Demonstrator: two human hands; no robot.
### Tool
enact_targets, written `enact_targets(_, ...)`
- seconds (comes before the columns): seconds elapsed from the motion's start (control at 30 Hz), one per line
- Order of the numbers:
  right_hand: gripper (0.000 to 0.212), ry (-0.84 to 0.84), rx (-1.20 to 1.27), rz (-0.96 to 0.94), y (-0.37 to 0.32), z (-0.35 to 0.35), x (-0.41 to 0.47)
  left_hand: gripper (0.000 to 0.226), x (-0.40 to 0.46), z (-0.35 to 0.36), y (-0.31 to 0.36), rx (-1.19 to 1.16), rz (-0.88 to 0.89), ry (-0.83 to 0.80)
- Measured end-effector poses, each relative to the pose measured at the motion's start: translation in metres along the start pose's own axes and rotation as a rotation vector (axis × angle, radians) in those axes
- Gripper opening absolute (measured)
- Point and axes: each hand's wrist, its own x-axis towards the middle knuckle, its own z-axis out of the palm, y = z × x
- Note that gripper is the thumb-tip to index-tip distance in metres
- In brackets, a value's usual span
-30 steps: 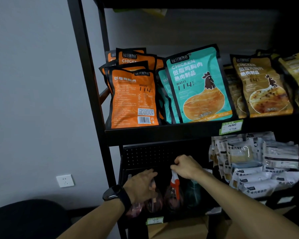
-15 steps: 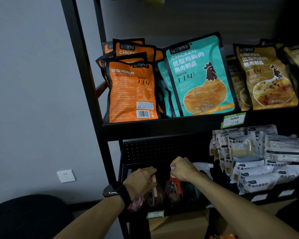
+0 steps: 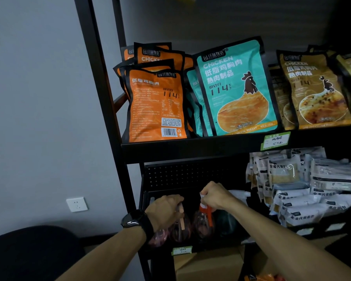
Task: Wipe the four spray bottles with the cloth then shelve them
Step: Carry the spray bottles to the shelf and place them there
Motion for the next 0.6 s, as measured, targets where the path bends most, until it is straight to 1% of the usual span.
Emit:
enact_targets(0.07,0.013,-0.002,-0.003,-0.002,0.0,0.0,0.0,0.046,0.0,0.0,-0.001,-0.018,-0.007,-0.003)
enact_targets(0.2,0.018,-0.007,-0.025,0.003,-0.001,0.0,-0.002,0.054,-0.001,0.001,0.0,-0.042,-0.024,-0.021)
enact_targets(0.27,0.016,-0.012,-0.02,0.0,-0.001,0.0,-0.003,0.057,-0.002,0.001,0.0,-0.059,-0.031,-0.034)
enact_targets(0.33,0.008,-0.025,-0.015,0.003,-0.002,-0.001,-0.003,0.062,-0.001,-0.001,0.001,-0.052,-0.028,-0.061)
enact_targets(0.37,0.009,-0.034,-0.013,0.007,-0.003,-0.002,-0.005,0.067,-0.001,-0.003,0.002,-0.043,-0.024,-0.079)
enact_targets(0.43,0.023,-0.041,-0.017,0.009,-0.005,-0.009,-0.009,0.08,-0.002,-0.008,0.006,-0.013,0.017,-0.101)
enact_targets(0.5,0.029,0.025,-0.047,-0.033,-0.005,-0.02,-0.011,0.09,-0.003,-0.015,0.012,0.009,0.07,-0.108)
enact_targets(0.6,0.03,0.171,-0.091,-0.072,0.001,-0.044,-0.012,0.091,-0.002,-0.023,0.023,0.004,0.123,-0.072)
